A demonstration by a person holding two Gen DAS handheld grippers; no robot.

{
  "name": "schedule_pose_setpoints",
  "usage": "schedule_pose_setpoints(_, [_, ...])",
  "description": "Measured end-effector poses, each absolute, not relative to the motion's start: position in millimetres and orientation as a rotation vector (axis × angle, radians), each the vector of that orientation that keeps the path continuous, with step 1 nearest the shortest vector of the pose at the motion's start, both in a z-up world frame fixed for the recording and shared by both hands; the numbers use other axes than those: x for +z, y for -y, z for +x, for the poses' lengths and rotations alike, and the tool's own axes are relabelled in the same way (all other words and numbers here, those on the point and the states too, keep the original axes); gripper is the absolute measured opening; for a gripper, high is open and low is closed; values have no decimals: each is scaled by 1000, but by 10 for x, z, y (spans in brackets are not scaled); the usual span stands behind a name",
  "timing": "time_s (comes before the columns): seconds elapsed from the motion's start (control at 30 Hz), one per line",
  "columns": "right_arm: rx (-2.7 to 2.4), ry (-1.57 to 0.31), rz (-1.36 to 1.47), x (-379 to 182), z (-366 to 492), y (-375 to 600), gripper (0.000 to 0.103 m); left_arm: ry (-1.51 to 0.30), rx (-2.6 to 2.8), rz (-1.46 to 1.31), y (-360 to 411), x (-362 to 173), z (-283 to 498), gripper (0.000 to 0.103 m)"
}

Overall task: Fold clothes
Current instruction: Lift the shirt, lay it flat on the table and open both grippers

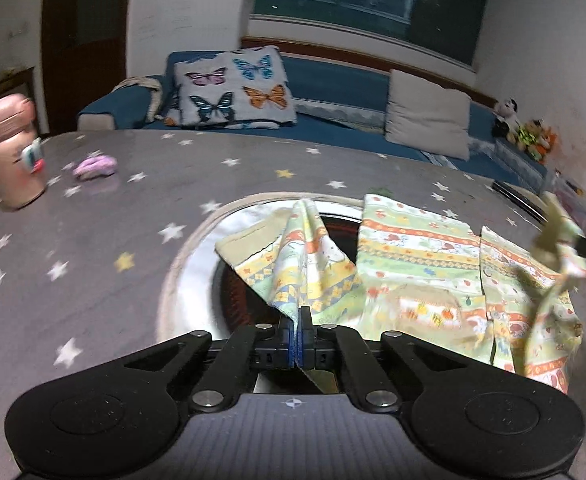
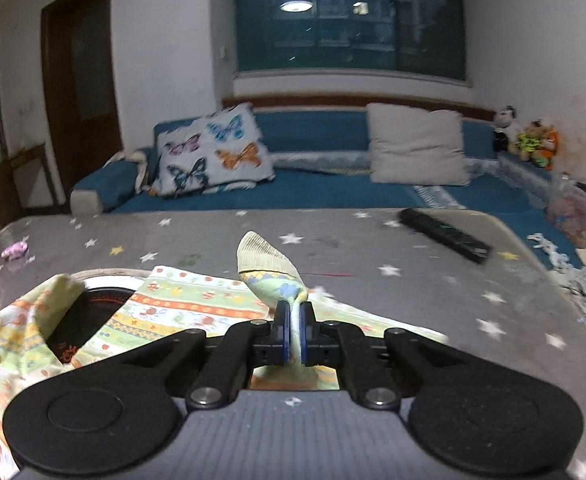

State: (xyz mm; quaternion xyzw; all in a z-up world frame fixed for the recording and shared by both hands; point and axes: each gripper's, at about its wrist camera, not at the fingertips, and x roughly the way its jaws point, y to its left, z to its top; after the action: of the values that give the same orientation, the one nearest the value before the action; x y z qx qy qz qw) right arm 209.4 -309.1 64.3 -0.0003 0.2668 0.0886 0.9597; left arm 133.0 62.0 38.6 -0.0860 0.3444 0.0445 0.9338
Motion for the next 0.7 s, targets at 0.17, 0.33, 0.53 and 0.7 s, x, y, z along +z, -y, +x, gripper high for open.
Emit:
schedule_pose_setpoints(0.17, [99,-512,38,712,1640,3521,4,-696,139,-186,-776,403,974,1])
schedule_pose_setpoints(0.33, [20,-520,92,644,1195,3908,4,-725,161,-188,-868,343,586,1])
schedule_pose_setpoints(0.53, [-76,-582,165,406,708,4306,4,-786,142,-171,-859,211,149,2])
schedule_pose_setpoints(0.7, [-178,-664,197,129,425,4538,13,-802,106,-145,-838,183,-13,8])
